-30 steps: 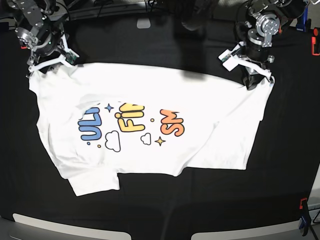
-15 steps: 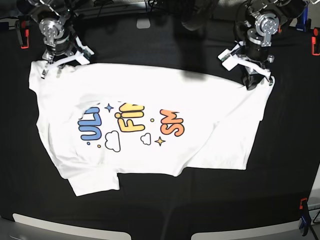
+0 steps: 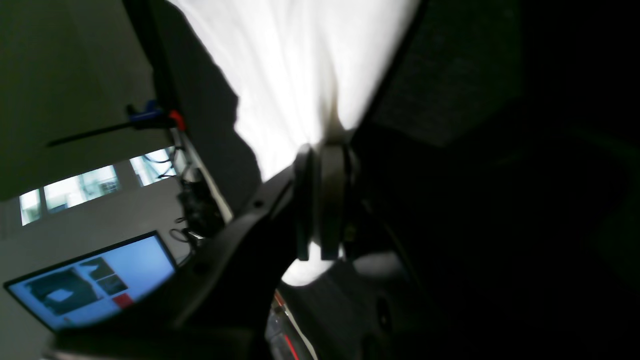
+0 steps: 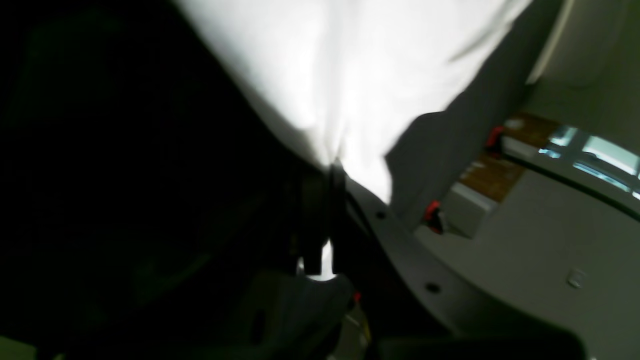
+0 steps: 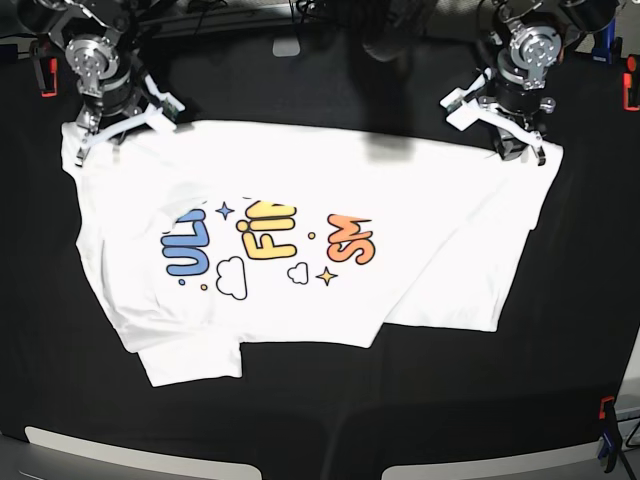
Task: Layout the t-shirt on the table in an organized manner, then fold the t-shirt properly
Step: 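Pull the collar edge with both grippers away from the hem to smooth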
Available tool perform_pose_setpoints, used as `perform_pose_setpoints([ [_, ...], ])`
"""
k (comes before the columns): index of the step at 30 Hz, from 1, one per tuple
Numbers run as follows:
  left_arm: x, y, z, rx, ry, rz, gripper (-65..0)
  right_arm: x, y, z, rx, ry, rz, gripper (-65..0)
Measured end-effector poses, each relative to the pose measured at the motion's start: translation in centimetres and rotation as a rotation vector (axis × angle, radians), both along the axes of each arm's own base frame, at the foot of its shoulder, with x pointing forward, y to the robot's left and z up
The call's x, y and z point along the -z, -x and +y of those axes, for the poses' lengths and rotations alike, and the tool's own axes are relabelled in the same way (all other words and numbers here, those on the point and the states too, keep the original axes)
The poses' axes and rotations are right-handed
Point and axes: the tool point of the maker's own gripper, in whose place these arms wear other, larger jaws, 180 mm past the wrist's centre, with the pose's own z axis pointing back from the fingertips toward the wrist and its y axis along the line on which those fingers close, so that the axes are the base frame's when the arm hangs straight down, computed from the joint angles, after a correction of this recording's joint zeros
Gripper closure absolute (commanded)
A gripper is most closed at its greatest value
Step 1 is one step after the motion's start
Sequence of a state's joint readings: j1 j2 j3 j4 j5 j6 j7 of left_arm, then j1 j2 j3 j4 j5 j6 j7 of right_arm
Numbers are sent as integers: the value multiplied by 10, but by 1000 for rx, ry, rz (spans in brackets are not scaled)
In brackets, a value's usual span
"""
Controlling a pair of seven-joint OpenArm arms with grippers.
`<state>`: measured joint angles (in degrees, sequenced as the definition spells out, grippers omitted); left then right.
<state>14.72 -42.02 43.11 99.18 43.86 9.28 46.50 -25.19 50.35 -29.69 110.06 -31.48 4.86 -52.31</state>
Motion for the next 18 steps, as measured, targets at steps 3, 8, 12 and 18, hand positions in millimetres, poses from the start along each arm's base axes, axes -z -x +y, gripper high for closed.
perform_pose_setpoints([
  [3, 1, 1, 2, 0, -7, 8, 0, -2, 2, -1, 9, -12, 13, 0],
  [8, 3, 7, 6, -17, -23, 23, 0, 6, 34, -6, -3, 2, 98, 0],
  [12, 10, 30, 4, -10, -37, 85, 0, 8, 61, -8, 12, -4, 133, 0],
  [18, 4, 58, 4, -3, -29, 133, 0, 4, 82, -10, -10, 45, 153, 0],
])
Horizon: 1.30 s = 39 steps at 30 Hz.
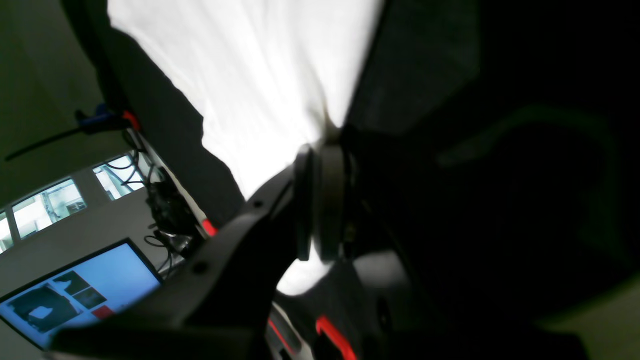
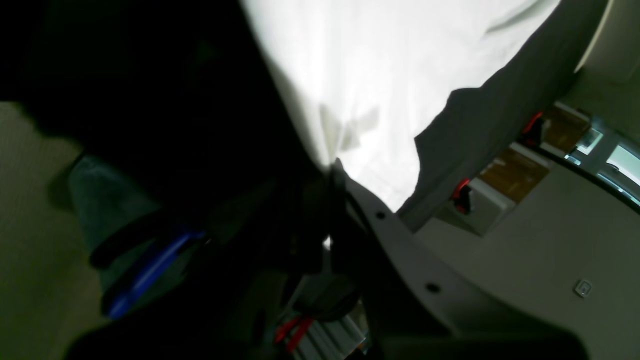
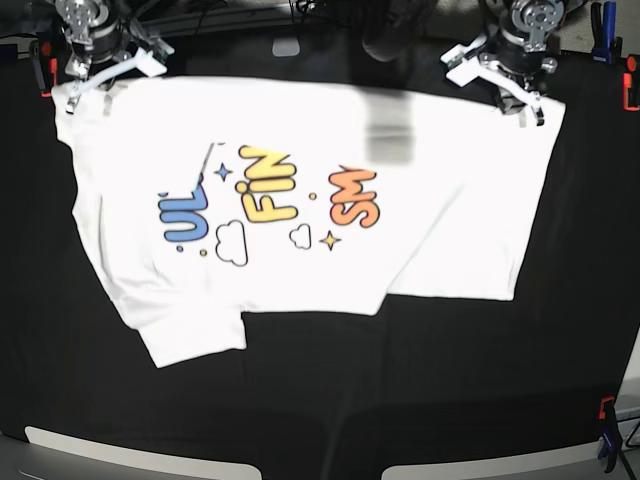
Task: Layout the t-shirt on the table in an organized manner, then fold the t-shirt properly
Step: 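Pull the collar edge with both grippers away from the hem to smooth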
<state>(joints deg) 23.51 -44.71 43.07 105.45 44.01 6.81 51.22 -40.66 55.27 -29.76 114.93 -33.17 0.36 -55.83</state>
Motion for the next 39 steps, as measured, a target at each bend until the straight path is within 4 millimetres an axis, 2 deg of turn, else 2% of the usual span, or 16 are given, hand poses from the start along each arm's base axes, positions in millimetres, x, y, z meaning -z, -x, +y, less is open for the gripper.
perform_pose_setpoints([
  [5, -9, 18, 1, 20, 8, 28, 0, 4, 21, -1, 0, 8, 51, 0],
  [9, -8, 31, -1, 19, 15, 57, 0, 6, 31, -2, 1, 15, 75, 0],
  [16, -1, 58, -2, 20, 16, 120, 0, 4, 31, -3, -5, 27, 72, 0],
  [20, -1, 57, -2, 16, 18, 117, 0, 4, 31, -3, -4, 27, 69, 0],
  [24, -3, 55, -2, 7, 34, 98, 0, -2, 21, -4, 2, 28, 3, 0],
  [25, -3, 55, -2, 6, 34, 98, -33, -2, 22, -4, 5, 27, 5, -57],
  [27, -3, 55, -1, -1, 30, 99, -170, -1, 24, -6, 16, 31, 12, -206],
  [29, -4, 55, 1, -9, 22, 94, -222, -3, 26, -11, 33, 56, 16, -286],
  [34, -2, 62, 18, -94, -30, 127, -222, -6, 30, -17, 68, 75, 5, -291],
  [39, -4, 75, 37, -219, -70, 134, -222, -9, 46, 12, 10, -35, 21, -291],
])
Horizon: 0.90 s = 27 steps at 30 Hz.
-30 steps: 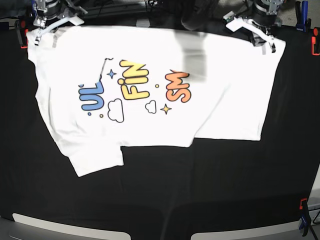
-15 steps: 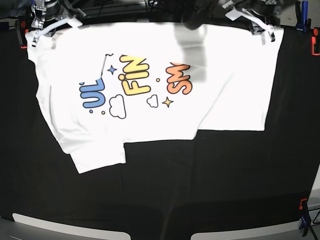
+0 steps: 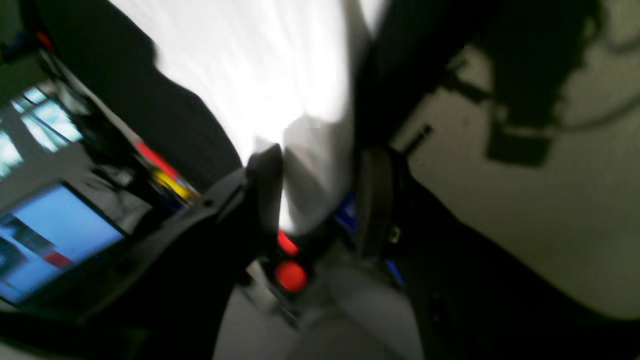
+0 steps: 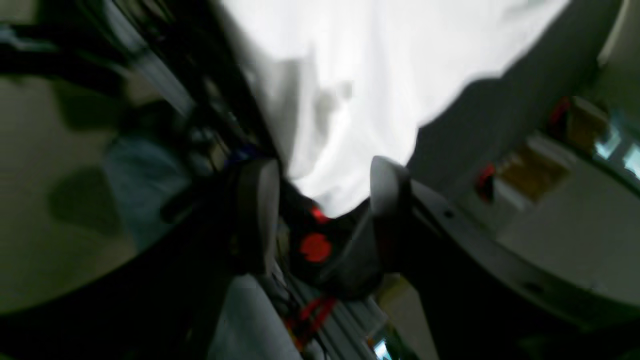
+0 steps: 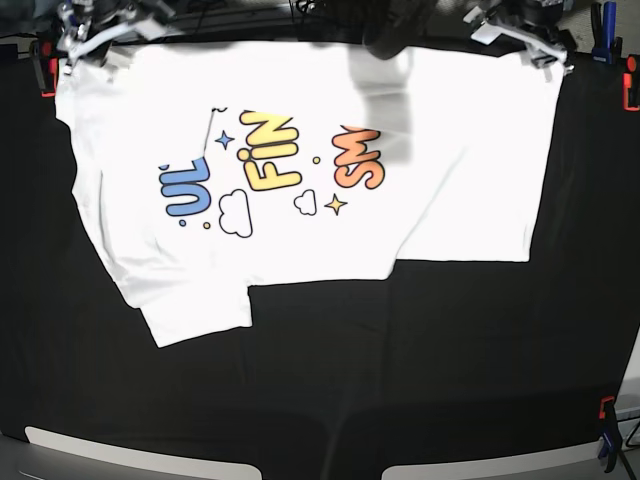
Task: Layout the t-shirt on the table in an organized manner, then fold the t-shirt properly
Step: 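Pull the collar edge with both grippers away from the hem to smooth, then release the collar and move both grippers to the shirt sides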
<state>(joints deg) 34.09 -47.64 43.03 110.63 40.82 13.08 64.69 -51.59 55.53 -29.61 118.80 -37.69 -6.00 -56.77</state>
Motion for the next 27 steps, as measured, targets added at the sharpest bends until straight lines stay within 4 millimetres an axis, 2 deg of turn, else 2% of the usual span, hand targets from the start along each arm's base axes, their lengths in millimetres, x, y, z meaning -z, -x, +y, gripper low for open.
perform_pose_setpoints([
  [6, -7, 14, 15, -78, -68, 13, -222, -25, -18, 18, -24, -52, -147, -291],
  [10, -23, -2, 23, -86, -136, -76, -222, -33, -26, 24, 3, -100, -210, -291],
  [14, -27, -13, 33, -176, -140, -105, -222, -45, -38, 26, -13, -97, -306, -290],
  [18, -38, -36, 49, -217, -152, -179, -222, -55, -52, 19, 39, -89, -389, -291],
  [22, -53, -69, 56, -242, -154, -276, -222, -66, -87, 17, 96, -123, -494, -290],
  [25, -55, -90, 52, -266, -103, -306, -222, -62, -102, 24, 152, -197, -504, -290],
  [27, -53, -107, 40, -259, -11, -318, -222, -58, -113, 34, 177, -264, -500, -290],
])
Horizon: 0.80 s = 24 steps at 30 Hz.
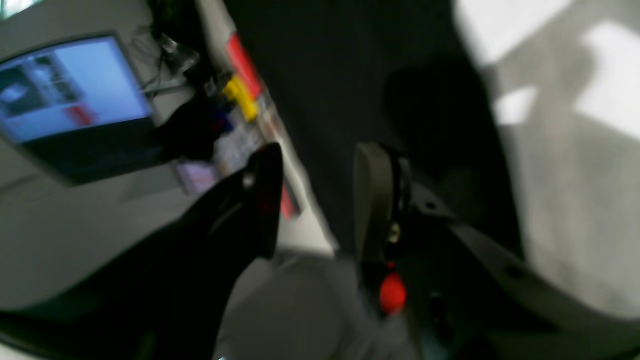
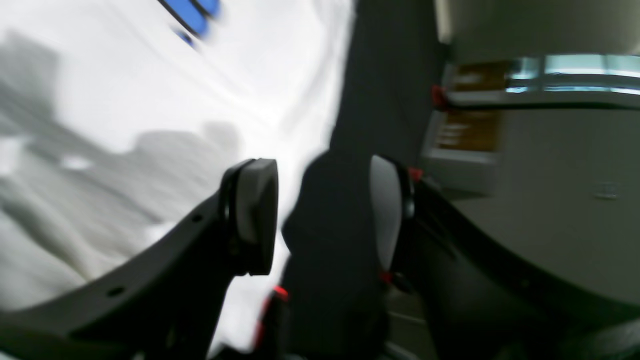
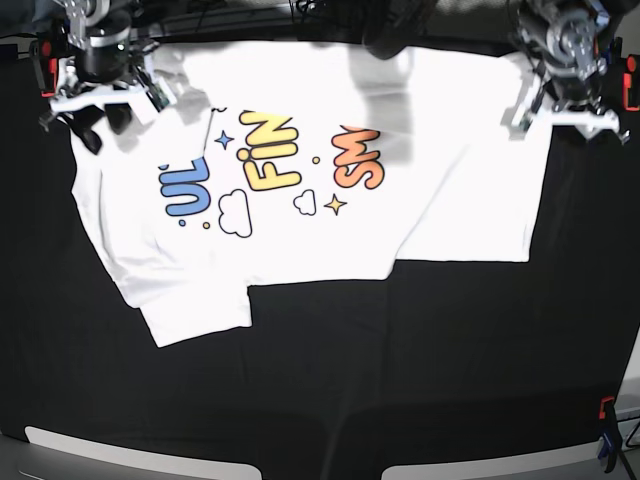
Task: Layout the t-shirt on the table in an organized manner, then fold the t-shirt properly
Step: 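Release the collar and move both grippers to the shirt sides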
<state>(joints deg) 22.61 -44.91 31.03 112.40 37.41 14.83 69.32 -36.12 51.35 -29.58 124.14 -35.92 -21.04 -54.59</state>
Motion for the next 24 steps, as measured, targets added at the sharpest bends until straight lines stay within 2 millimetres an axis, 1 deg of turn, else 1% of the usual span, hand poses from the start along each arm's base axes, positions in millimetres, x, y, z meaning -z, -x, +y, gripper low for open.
perform_pose_setpoints([
  [3, 0, -34, -24, 24, 182, -43, -222, -3, -26, 9, 7, -58, -45, -290],
  [6, -14, -72, -46, 34, 316, -118, -222, -3, -53, 9, 34, -75, -97, -290],
  [9, -34, -106, -66, -9, 445, -211, -219, 10, -71, -4, 123, -84, -104, -290],
  [12, -48, -139, -81, -56, 629, -275, -215, 22, -86, -30, 247, -90, -107, -290],
  [13, -49, -149, -83, -73, 695, -281, -215, 27, -88, -39, 304, -115, -104, -290],
  [14, -46, -157, -84, -99, 760, -265, -215, 30, -91, -46, 353, -147, -104, -290],
  [16, -34, -169, -85, -154, 890, -216, -215, 31, -100, -53, 415, -236, -130, -290],
  [19, -19, -183, -83, -221, 1095, -143, -215, 30, -112, -48, 447, -420, -134, -290],
  [21, -20, -196, -81, -240, 1229, -128, -215, 28, -118, -47, 462, -548, -116, -290],
  [24, -21, -210, -72, -264, 1354, -113, -215, 15, -131, -44, 430, -738, -112, -290],
])
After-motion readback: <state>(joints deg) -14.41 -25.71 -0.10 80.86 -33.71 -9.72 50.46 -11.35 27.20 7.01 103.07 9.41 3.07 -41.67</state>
